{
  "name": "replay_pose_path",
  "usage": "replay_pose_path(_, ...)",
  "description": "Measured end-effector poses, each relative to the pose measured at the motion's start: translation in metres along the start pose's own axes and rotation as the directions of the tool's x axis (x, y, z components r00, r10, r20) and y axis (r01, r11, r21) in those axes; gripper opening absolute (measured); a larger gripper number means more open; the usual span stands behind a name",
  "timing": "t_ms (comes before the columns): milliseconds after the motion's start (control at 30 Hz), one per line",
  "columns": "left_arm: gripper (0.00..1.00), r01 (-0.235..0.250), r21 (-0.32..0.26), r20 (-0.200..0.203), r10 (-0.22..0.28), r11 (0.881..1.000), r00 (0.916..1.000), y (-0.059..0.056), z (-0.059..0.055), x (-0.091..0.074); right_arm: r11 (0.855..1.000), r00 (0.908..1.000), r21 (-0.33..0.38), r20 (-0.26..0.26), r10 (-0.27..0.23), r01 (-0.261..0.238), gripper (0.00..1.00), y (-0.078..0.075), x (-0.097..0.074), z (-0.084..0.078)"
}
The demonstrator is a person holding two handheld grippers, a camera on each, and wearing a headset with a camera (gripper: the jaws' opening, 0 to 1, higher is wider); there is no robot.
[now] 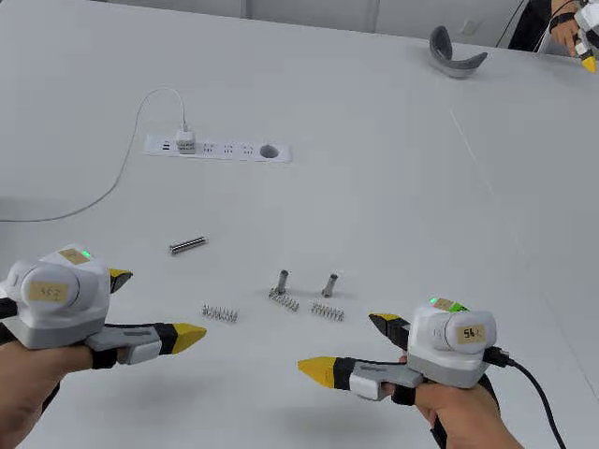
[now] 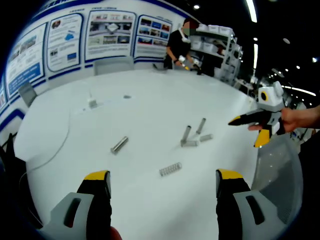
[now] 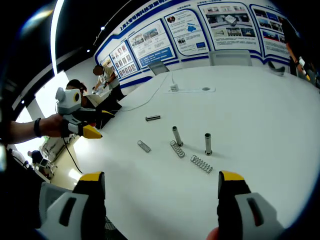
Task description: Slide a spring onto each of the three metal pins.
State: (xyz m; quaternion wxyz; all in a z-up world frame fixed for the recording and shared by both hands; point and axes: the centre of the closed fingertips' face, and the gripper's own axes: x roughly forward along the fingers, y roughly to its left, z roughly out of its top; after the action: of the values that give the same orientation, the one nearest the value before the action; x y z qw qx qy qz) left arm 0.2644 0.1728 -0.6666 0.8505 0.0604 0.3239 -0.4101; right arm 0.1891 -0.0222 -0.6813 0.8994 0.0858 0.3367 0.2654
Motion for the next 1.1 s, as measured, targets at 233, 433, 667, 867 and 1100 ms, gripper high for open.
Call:
replay_pose_path(233,0.87,0.002,0.018,-0.016,-0.002,1.0,0.9999,0.011,0.003,0.011,1.0,1.0,-0.002,-0.001,0.002,-0.002,0.95,0.001,0.001,0.0)
replay_pose_path(433,0.87,0.008,0.037,-0.031,-0.007,0.999,0.9995,0.019,0.005,0.022,1.0,1.0,0.001,0.0,0.0,0.0,0.95,-0.001,0.001,0.0)
replay_pose_path(667,0.87,0.012,0.03,-0.037,-0.011,0.999,0.9993,0.028,0.007,0.04,1.0,1.0,0.002,0.002,0.0,0.0,0.95,-0.001,0.001,-0.001)
replay_pose_path(867,0.86,0.017,0.017,-0.041,-0.016,1.0,0.999,0.037,0.006,0.058,1.0,1.0,0.008,0.002,-0.001,0.001,0.95,-0.004,0.002,-0.002)
replay_pose_path(1100,0.85,0.016,0.02,-0.051,-0.015,1.0,0.9986,0.047,0.006,0.074,1.0,1.0,0.02,0.005,-0.008,0.008,0.95,-0.007,0.0,-0.004)
